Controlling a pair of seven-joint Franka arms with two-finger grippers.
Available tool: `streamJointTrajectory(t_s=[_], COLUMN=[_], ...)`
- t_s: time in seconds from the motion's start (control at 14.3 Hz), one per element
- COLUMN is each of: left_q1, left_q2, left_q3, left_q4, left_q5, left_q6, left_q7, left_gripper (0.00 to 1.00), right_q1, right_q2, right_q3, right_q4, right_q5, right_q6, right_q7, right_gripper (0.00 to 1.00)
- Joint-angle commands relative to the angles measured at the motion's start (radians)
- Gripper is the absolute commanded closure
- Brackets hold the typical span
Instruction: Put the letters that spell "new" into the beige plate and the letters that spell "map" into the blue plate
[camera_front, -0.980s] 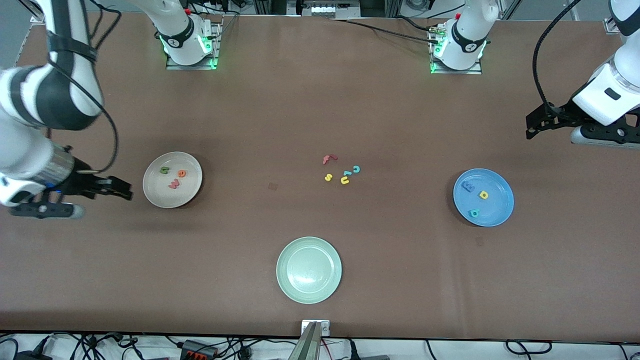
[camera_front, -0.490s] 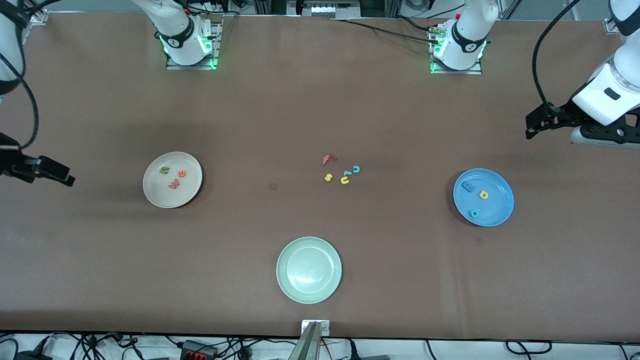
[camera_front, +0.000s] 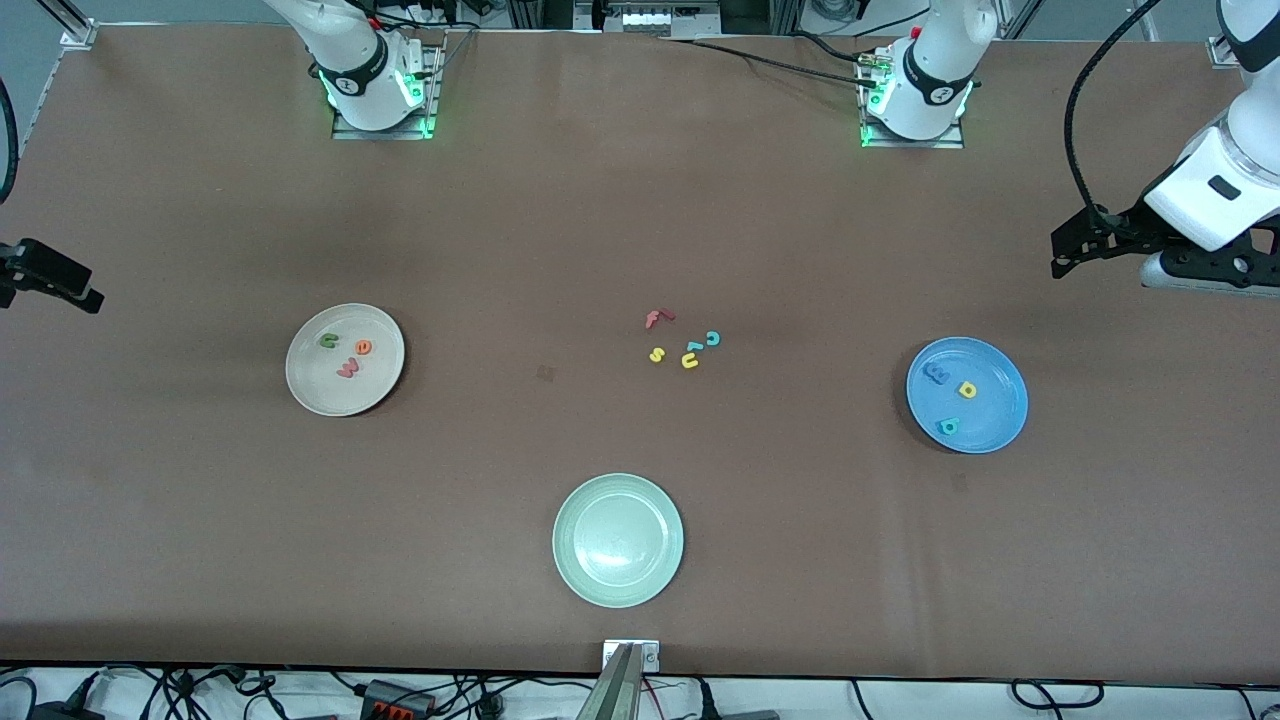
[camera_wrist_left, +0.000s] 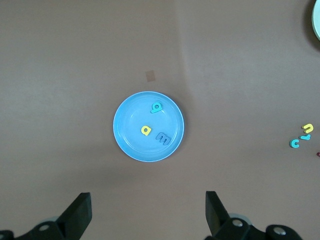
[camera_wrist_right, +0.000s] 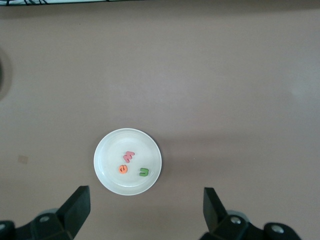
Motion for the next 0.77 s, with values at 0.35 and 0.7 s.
streamJointTrajectory(t_s=[0.35, 0.7], left_q1=[0.008, 0.008], left_q2=[0.011, 0.011], left_q3=[-0.006, -0.006], left_q4=[0.025, 0.025], left_q5=[-0.013, -0.013], left_q6=[-0.014, -0.014], left_q7=[0.024, 0.024], left_gripper=[0.0, 0.0], right_q1=[0.0, 0.0], right_q2=[-0.134, -0.178], right_q3=[0.018, 0.02], right_q4=[-0.206, -0.264], right_q5=[-0.04, -0.073], right_q6=[-0.032, 0.003], right_q7=[0.04, 0.02], right_gripper=[0.0, 0.0])
